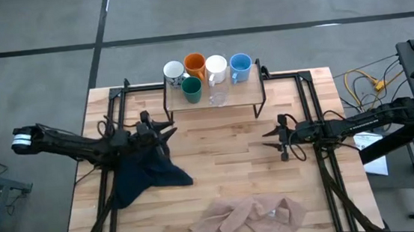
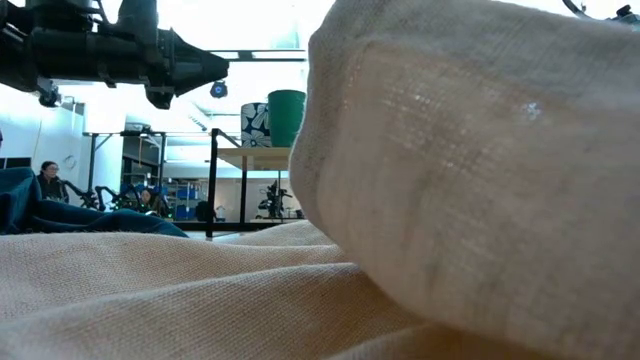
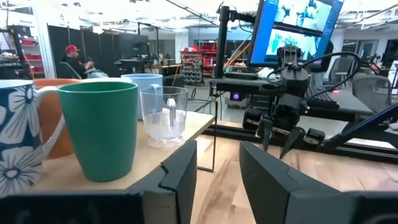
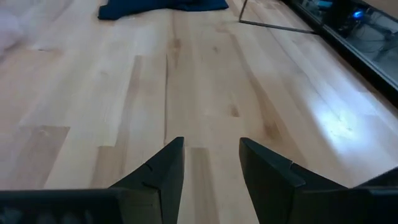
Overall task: Stack small to large cups/mugs on shelf
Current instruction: Return to Home Position
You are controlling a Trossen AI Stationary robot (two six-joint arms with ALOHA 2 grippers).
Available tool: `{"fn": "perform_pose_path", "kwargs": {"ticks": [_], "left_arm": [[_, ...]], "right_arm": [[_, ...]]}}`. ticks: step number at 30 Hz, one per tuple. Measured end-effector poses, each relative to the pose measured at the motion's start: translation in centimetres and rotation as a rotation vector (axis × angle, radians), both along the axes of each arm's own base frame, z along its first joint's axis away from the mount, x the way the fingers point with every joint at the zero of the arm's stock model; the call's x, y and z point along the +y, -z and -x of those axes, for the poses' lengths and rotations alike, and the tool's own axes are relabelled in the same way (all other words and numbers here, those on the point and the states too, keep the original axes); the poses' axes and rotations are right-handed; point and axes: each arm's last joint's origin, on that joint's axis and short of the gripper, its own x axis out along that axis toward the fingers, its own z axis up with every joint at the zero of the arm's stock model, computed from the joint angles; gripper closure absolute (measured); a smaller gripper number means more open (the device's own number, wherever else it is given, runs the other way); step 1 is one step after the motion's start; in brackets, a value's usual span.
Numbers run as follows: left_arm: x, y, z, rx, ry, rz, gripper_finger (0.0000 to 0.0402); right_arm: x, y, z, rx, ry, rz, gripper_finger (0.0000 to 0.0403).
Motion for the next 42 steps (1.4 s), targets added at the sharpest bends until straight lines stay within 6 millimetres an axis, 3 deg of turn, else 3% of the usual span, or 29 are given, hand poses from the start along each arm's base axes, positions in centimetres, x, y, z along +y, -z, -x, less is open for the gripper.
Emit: {"fn": "perform_pose_path", "kwargs": {"ticks": [10, 15, 26, 42], "left_arm": [[0.0, -0.7, 1.3, -0.001, 0.007, 0.001, 0.0294], [-0.2, -0.9, 1.8, 0.025, 0.095, 0.012, 0.0295], [-1.2, -0.7, 2.8, 0.084, 0.471, 0.057, 0.0295], [-1.3, -1.2, 3.5, 0.033, 0.504, 0.063, 0.0294]], "right_arm": [[0.4, 0.5, 0.2, 0.059, -0.113, -0.083, 0.0255], [0.7, 0.5, 0.2, 0.076, -0.191, -0.122, 0.0255], [2.3, -3.3, -1.0, 0.048, -0.292, -0.203, 0.0255], [5.3, -7.9, -0.2, 0.289, -0.279, -0.474, 0.0258]]}}
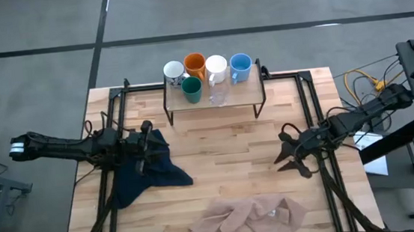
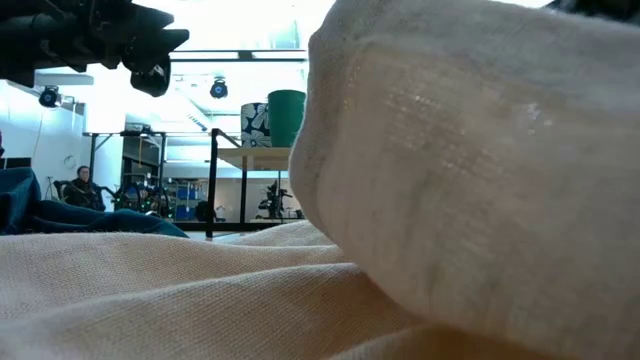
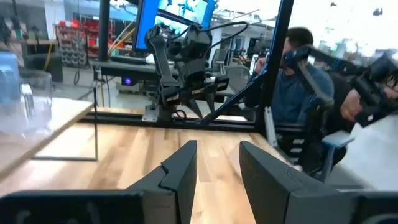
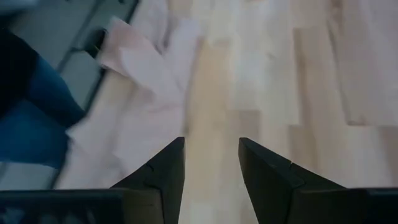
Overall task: Stack small to large cups/mugs on shelf
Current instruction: Return to Home Position
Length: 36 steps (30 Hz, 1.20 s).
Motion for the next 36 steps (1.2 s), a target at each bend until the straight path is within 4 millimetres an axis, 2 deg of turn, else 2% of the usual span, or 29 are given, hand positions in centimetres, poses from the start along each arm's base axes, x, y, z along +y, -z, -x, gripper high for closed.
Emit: {"fn": "perform_pose_path", "kwargs": {"ticks": [5, 9, 13, 16, 25, 32, 36], "left_arm": [[0.0, -0.1, 0.0, 0.015, 0.019, 0.181, 0.0294], [0.0, -0.7, 0.1, -0.034, 0.042, 0.3, 0.0295], [0.0, -1.6, 0.3, -0.128, 0.06, 0.317, 0.0294], [0.0, -2.3, 0.5, -0.21, 0.073, 0.318, 0.0294], [0.0, -3.7, 1.1, -0.381, 0.074, 0.246, 0.0294], [0.0, -3.6, 0.6, -0.381, 0.061, 0.221, 0.0295], [0.0, -3.1, -0.1, -0.337, 0.064, 0.245, 0.0294]], "right_arm": [[1.3, -2.4, 0.0, -0.043, -0.004, -0.127, 0.0266], [2.5, -4.2, -0.2, -0.172, -0.045, -0.235, 0.0271], [3.4, -5.5, 0.0, -0.281, -0.109, -0.308, 0.0271], [4.0, -5.7, 0.3, -0.292, -0.149, -0.323, 0.0271], [4.1, -4.3, 0.9, -0.201, -0.193, -0.186, 0.027], [3.7, -4.2, 0.7, -0.296, -0.178, 0.009, 0.0271], [3.6, -4.9, 0.6, -0.336, -0.154, 0.062, 0.027]]}}
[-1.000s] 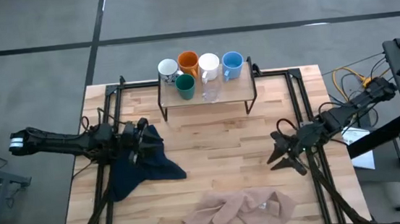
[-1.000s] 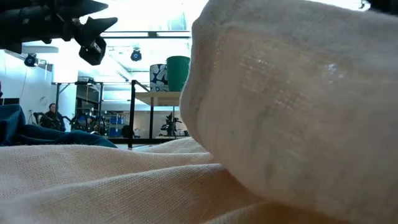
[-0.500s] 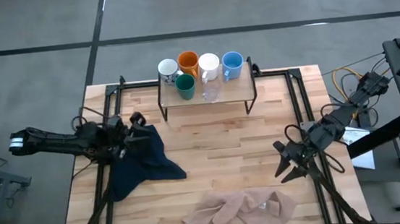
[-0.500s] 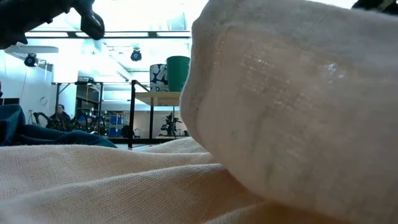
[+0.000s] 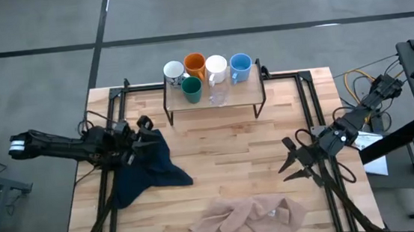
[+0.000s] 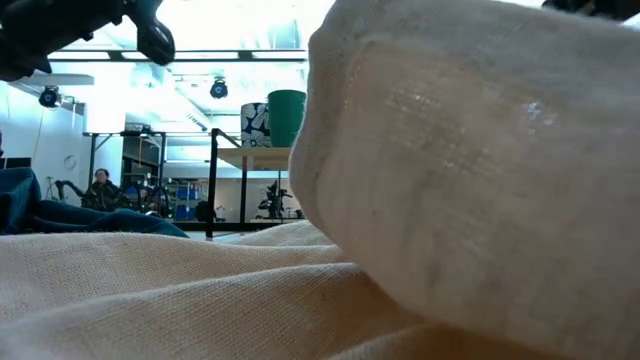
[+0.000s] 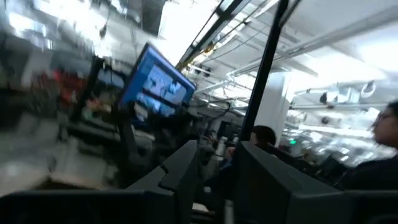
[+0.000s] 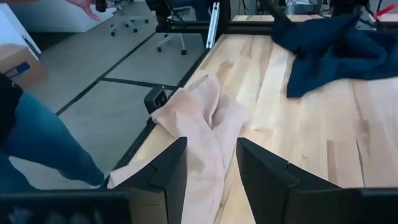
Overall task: Stack small to large cups/mugs on shelf
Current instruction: Return to Home Position
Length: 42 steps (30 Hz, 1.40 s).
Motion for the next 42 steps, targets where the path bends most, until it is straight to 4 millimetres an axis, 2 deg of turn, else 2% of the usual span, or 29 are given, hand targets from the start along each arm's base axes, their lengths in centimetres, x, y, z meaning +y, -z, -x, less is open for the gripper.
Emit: {"fn": "perform_pose_path", "kwargs": {"ticks": [7, 18, 26, 42], "left_arm": [[0.0, 0.4, -1.0, 0.038, 0.09, 0.22, 0.0294], [-0.1, 1.3, -2.4, 0.1, 0.185, 0.426, 0.0295], [-0.2, 1.3, -2.6, 0.084, 0.228, 0.409, 0.0295], [-0.4, 0.1, -1.7, 0.019, 0.306, 0.329, 0.0294]], "right_arm": [[0.0, -1.5, 0.0, -0.032, 0.002, -0.017, 0.0275], [0.0, -1.6, 0.0, -0.038, -0.009, -0.007, 0.0275], [0.0, -1.6, 0.0, -0.038, -0.01, -0.007, 0.0276], [0.0, -1.6, 0.0, -0.027, -0.002, -0.025, 0.028]]}}
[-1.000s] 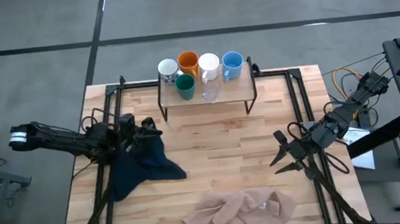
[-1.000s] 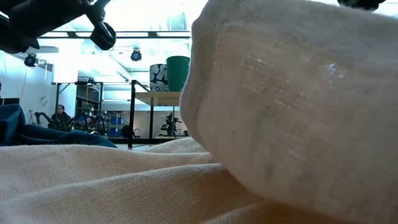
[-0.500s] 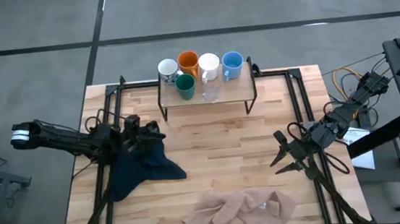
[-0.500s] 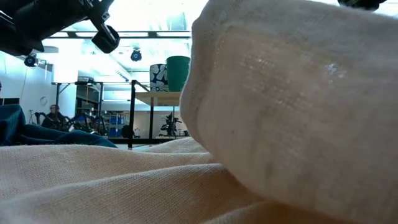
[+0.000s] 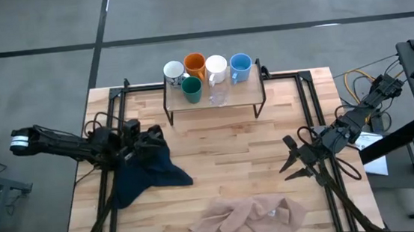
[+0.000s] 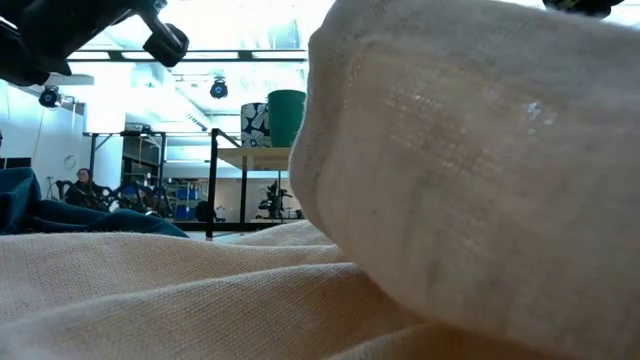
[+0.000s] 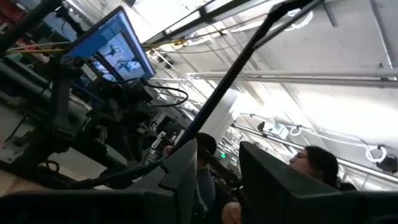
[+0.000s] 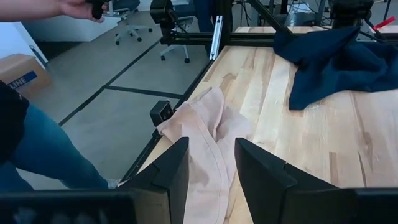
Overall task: Stack small to large cups/mugs on shelf
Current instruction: Return to Home Position
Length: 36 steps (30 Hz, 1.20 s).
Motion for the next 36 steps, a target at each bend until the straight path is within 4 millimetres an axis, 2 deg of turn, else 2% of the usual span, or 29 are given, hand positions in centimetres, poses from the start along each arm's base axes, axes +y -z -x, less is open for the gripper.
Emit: {"fn": "perform_pose_path", "kwargs": {"ticks": [8, 21, 26, 33, 36], "left_arm": [[-0.2, -0.5, 0.1, -0.041, 0.007, -0.094, 0.0294], [-0.6, -0.9, 0.6, -0.085, 0.163, -0.19, 0.0295], [-0.6, -1.1, 0.7, -0.091, 0.168, -0.173, 0.0294], [0.0, -1.4, 0.6, -0.074, 0.077, 0.077, 0.0294], [0.3, -1.4, 0.5, -0.075, -0.011, 0.136, 0.0294]], "right_arm": [[0.0, -0.1, 0.0, -0.005, 0.001, -0.009, 0.028], [0.0, -0.3, 0.0, 0.042, 0.033, -0.09, 0.028], [-0.1, -3.3, 0.1, -0.034, 0.03, -0.156, 0.028], [-0.2, -9.4, 0.3, -0.288, 0.004, -0.248, 0.028], [0.0, -11.1, 0.0, -0.395, -0.002, -0.272, 0.028]]}}
